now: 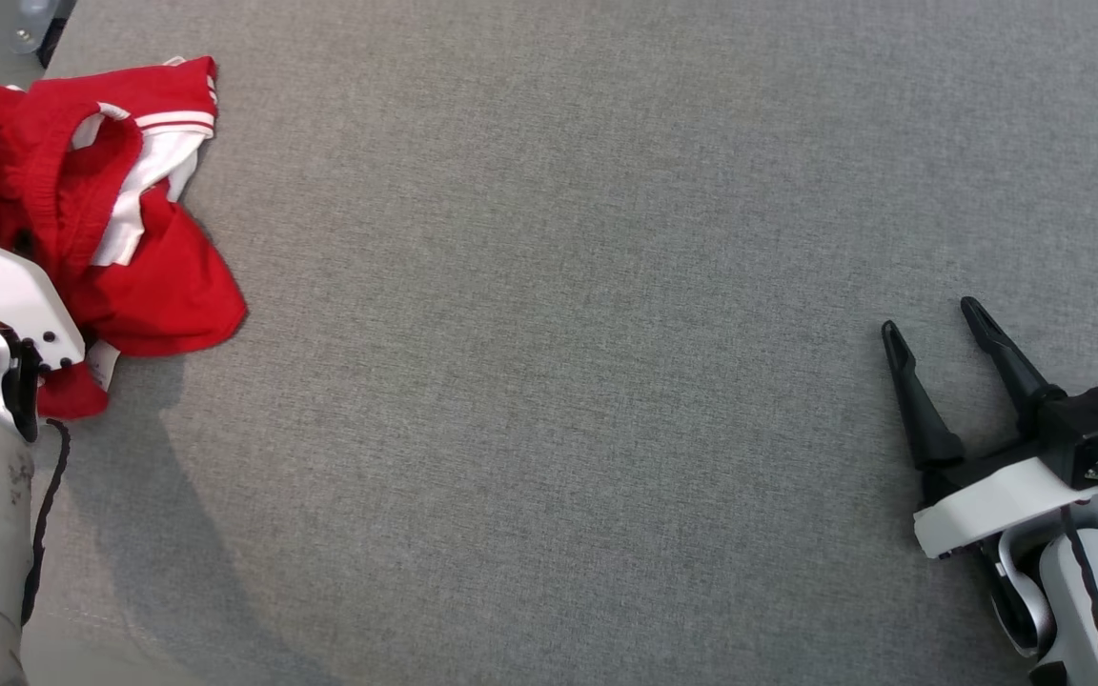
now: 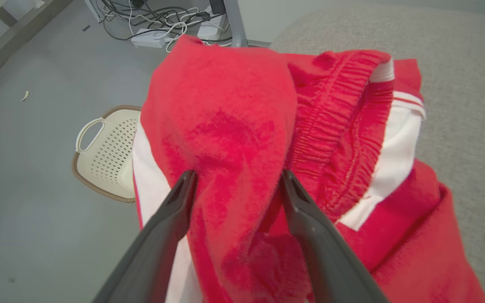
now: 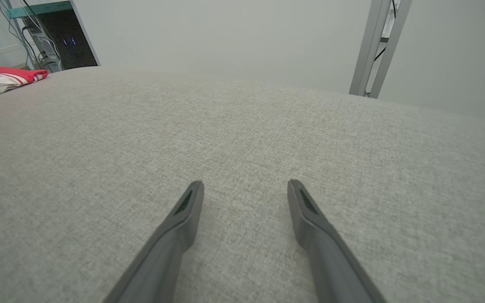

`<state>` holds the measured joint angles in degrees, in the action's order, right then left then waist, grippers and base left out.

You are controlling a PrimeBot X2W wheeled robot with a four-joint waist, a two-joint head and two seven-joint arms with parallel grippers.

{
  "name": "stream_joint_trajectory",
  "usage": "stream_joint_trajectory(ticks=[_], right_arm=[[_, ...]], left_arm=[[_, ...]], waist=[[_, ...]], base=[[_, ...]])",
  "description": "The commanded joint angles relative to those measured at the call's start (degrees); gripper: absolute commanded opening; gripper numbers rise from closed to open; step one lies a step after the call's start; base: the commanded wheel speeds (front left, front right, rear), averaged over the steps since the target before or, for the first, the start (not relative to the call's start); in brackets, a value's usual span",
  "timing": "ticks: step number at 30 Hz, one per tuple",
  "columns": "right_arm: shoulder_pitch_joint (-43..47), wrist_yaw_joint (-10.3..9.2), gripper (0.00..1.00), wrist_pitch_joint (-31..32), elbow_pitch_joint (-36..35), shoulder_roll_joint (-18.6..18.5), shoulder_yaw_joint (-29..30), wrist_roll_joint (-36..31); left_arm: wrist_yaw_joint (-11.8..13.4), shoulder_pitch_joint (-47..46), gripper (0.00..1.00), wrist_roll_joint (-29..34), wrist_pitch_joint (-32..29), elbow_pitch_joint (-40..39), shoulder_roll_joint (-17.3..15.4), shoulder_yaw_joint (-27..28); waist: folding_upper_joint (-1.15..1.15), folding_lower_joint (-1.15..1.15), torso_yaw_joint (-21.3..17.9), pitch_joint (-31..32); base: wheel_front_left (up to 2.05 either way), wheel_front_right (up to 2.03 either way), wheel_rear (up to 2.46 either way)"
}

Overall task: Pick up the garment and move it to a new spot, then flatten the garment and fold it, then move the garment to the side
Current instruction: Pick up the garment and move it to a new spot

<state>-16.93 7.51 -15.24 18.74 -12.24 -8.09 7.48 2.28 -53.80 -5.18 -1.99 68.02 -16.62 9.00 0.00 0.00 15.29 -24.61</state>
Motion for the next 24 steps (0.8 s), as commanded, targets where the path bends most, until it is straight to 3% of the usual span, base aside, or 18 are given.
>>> stream_joint_trajectory(ticks=[1, 6, 7, 9, 15, 24], right_arm=[[0.71, -0.04, 1.00, 0.18, 1.80, -0.76, 0.12, 0.51], [0.38, -0.09, 1.00, 0.32, 2.28, -0.67, -0.02, 0.90], [0.36, -0.10, 1.00, 0.32, 2.32, -0.54, 0.00, 0.93], [0.19, -0.10, 1.00, 0.33, 2.39, -0.48, 0.16, 1.00], [0.45, -0.09, 1.00, 0.31, 2.39, 0.36, 0.50, 1.37], [1.41, -0.03, 1.00, 0.09, 2.29, 3.08, 1.16, 1.85]], left_arm=[[1.22, -1.89, 1.00, 0.07, -0.95, 0.99, -0.52, -0.03], [2.87, -3.28, 1.00, -0.60, -4.06, 3.20, -1.41, 0.14], [2.93, -3.25, 0.58, -0.38, -4.45, 3.50, -1.56, -0.17], [3.01, -3.18, 0.00, -0.72, -4.05, 3.76, -1.77, -0.15], [2.25, -5.12, 0.00, 0.63, -0.62, 2.60, -2.33, -2.08], [-2.80, -11.08, 0.00, 3.65, 7.67, -1.40, 0.17, -7.86]], waist=[[0.00, 0.00, -0.96, -0.97], [0.00, 0.00, -1.83, -1.75], [0.00, 0.00, -1.99, -1.78], [0.00, 0.00, -2.29, -1.70], [0.00, 0.00, -2.82, -0.21], [0.00, 0.00, -4.58, 5.13]], base=[[0.00, 0.00, 0.00], [0.00, 0.00, 0.00], [0.00, 0.00, 0.00], [0.00, 0.00, 0.00], [0.00, 0.00, 0.00], [0.00, 0.00, 0.00]])
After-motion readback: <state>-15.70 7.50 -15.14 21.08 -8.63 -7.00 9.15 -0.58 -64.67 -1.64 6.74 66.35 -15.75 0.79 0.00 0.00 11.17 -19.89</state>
